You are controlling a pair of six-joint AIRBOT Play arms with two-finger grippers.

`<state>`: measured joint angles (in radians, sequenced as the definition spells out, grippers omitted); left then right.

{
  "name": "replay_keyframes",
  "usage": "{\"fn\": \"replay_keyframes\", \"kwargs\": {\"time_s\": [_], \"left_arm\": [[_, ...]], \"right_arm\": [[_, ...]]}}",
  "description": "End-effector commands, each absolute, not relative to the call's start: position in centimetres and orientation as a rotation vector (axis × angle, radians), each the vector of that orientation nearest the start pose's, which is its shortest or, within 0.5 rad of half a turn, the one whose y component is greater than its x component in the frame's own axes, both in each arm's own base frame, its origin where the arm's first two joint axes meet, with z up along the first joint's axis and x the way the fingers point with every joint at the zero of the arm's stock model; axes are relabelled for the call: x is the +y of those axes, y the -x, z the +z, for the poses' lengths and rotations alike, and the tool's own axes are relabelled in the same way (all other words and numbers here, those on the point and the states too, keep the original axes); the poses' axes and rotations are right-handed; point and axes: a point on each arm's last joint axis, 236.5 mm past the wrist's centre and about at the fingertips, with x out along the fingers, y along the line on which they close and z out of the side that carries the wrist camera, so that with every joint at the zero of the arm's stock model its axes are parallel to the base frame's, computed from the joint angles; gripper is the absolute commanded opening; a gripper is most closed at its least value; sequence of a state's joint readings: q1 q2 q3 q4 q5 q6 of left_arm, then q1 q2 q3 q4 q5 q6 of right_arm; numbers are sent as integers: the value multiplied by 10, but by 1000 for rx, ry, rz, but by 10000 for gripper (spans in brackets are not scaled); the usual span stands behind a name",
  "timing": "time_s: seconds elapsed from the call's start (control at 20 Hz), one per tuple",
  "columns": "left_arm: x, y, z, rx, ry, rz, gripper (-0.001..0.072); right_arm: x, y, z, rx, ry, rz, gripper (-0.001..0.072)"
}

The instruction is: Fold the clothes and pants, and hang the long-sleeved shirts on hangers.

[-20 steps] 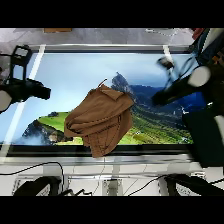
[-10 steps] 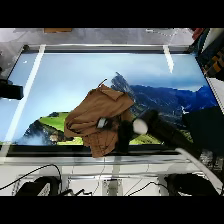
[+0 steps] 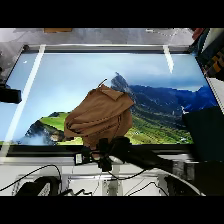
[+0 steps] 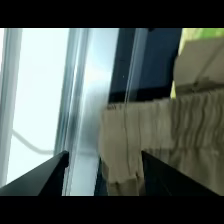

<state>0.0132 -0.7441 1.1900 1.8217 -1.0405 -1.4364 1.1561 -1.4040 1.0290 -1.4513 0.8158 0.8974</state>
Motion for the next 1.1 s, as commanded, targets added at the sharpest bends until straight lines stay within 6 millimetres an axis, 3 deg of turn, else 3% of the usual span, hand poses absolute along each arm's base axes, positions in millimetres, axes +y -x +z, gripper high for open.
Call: {"fn": "replay_keyframes", "kwargs": {"time_s": [0.0,0.2,0.3,0.5,0.6,0.65,0.7,0.8,0.95,1.05], "left_arm": [[56,-338,242,610,-312,146,13],[56,-338,242,610,-312,146,13],[55,-338,242,610,-312,146,13],[55,-338,242,610,-312,146,13],[55,-338,242,610,-312,146,13],[55,-338,242,610,-311,146,13],[55,-338,242,610,-311,146,13],[55,-338,242,610,-311,146,13],[55,-338,242,610,-311,146,13],[55,-338,242,610,-312,146,13]], "right_arm": [[401,-150,-82,718,1146,1422,534],[408,-153,-86,697,1137,1413,526],[407,-157,-95,706,1151,1392,458],[402,-162,-102,705,1195,1383,212],[403,-162,-102,704,1194,1383,135],[403,-162,-102,704,1194,1384,136],[403,-162,-102,704,1195,1384,169],[403,-162,-101,704,1194,1385,442],[403,-159,-102,714,1179,1389,544],[405,-156,-102,725,1157,1394,561]]}}
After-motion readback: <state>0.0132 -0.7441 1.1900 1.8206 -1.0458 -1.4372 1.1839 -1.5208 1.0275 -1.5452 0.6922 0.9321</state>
